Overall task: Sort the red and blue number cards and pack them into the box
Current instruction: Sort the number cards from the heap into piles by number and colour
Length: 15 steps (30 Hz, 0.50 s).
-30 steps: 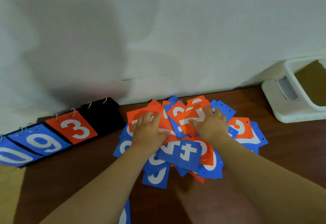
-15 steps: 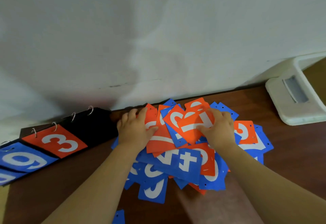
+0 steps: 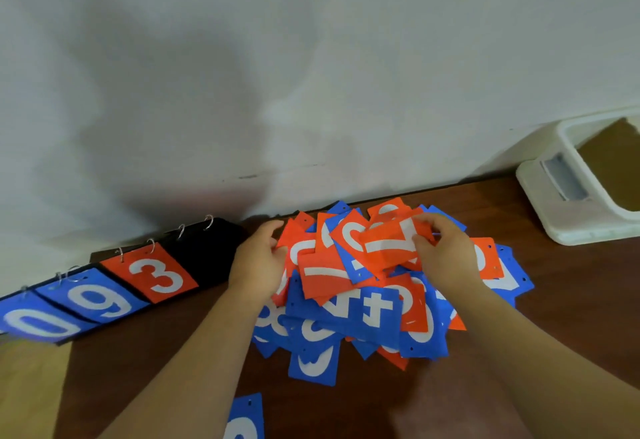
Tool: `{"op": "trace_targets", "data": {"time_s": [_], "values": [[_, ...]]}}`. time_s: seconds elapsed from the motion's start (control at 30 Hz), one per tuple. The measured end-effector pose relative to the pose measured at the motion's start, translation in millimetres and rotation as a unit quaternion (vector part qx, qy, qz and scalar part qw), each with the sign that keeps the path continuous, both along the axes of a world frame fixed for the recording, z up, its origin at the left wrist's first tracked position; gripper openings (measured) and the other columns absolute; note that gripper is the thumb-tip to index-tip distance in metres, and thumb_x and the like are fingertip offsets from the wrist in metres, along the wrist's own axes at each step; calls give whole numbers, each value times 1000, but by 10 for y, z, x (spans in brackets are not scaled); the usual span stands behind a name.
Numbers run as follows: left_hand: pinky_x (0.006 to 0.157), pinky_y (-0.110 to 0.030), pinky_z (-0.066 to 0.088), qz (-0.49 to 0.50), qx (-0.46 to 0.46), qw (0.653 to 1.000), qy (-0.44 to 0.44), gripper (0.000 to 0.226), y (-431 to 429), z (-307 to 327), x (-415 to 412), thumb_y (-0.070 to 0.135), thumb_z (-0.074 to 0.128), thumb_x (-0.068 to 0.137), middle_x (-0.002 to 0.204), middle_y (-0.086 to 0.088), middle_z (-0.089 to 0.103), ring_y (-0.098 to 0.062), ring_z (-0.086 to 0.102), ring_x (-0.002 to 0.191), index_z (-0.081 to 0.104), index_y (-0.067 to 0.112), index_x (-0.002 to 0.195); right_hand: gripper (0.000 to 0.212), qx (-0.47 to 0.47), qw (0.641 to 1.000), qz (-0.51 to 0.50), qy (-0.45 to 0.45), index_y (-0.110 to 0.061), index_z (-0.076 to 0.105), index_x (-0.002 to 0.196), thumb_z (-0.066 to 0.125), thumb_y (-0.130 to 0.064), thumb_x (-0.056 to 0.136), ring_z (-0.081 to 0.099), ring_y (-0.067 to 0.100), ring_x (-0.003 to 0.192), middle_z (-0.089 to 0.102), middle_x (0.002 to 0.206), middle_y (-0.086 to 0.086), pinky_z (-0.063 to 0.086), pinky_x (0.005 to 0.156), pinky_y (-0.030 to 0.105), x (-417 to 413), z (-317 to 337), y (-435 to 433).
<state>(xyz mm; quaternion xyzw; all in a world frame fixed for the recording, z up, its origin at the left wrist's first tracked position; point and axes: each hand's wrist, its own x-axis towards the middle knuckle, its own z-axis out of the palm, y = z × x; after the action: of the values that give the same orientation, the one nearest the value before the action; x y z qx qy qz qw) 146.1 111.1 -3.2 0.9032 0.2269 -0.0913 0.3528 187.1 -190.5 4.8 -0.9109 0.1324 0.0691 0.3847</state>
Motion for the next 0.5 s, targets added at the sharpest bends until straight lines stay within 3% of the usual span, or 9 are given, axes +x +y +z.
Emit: {"op": "trace_targets", "data": {"time_s": [0.17,0.3,0.43,0.5], "values": [[85,-36,56,0,59,997,-43,43,84,285,-237,21,54,102,126,-2,67,-22,66,107,51,33,144,31,53,998,8,-32,-28,63,128,62,-17,99,58,11,101,59,112,-12,46,76,19,-147,272,23],[75,-30,46,16,96,993,-68,41,125,510,-470,19,50,103,125,-1,66,-21,64,106,52,30,143,32,66,996,50,-46,-29,64,128,61,-14,99,59,10,98,61,112,-11,43,72,12,-314,453,56],[71,-27,44,58,67,992,-92,42,147,641,-721,22,52,104,122,-2,66,-19,64,100,49,29,145,34,73,993,80,-52,-28,64,129,59,-12,99,59,7,96,62,117,-9,42,71,9,-504,624,85],[62,-25,43,71,41,992,-97,43,132,655,-811,24,53,103,117,-1,67,-12,62,88,47,31,145,34,72,991,98,-47,-29,63,129,60,-12,99,60,8,95,62,118,-9,44,70,11,-586,689,82]]}}
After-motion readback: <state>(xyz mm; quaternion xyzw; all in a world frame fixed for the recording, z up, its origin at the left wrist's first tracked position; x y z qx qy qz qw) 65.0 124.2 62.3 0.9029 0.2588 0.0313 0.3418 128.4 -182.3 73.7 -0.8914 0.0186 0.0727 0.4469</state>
